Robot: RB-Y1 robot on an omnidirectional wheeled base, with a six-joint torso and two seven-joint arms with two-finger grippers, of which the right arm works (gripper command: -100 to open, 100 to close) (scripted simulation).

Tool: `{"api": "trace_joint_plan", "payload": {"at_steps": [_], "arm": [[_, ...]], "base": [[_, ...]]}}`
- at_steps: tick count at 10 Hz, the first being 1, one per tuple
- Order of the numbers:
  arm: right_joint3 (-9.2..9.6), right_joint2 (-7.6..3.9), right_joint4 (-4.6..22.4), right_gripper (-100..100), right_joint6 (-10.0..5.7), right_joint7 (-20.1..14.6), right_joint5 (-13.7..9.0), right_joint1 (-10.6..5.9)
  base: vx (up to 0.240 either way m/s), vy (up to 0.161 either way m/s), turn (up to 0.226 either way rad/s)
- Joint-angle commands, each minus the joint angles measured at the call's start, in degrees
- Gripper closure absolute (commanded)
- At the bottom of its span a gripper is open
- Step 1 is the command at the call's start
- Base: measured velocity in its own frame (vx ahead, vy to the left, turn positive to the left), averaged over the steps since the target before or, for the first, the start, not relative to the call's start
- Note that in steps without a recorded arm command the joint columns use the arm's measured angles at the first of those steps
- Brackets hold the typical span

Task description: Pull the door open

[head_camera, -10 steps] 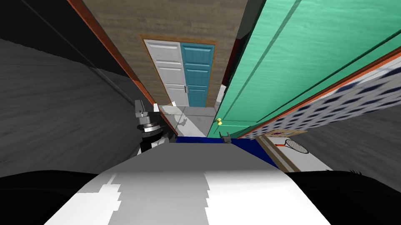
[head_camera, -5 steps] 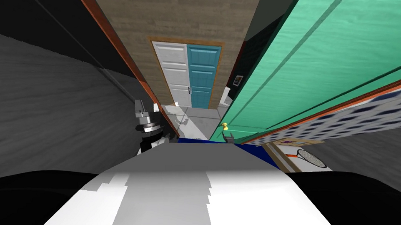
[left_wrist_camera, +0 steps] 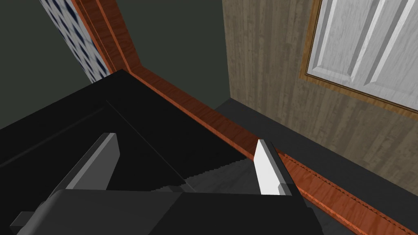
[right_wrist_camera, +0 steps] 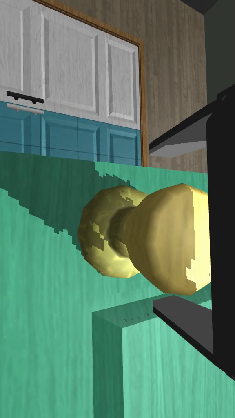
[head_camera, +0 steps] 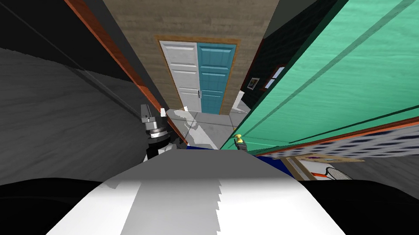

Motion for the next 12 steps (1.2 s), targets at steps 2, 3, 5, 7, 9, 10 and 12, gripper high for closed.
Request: {"api": "trace_joint_plan", "payload": {"at_steps": [2, 3, 5, 7, 9, 10, 12], "arm": [[0.04, 0.03, -0.04, 100, 0.02, 0.04, 0.04, 0.03], [0.04, 0.03, -0.04, 100, 0.02, 0.04, 0.04, 0.03], [0.04, 0.03, -0.04, 100, 0.02, 0.04, 0.04, 0.03], [0.26, -0.21, 0.25, 100, 0.32, -2.16, -0.77, -0.14], [0.5, -0.32, 0.43, 100, 0.42, -3.94, -1.43, -0.32], [0.69, -0.39, 0.57, 100, 0.5, -5.22, -1.91, -0.46], [1.05, -0.55, 0.83, 100, 0.65, -7.77, -2.88, -0.73]], "base": [[-0.019, -0.003, -0.015], [-0.024, 0.0, 0.012], [-0.013, 0.001, -0.003], [-0.012, -0.005, 0.027], [-0.036, -0.018, 0.047], [-0.039, -0.019, 0.046], [-0.041, -0.017, 0.061]]}}
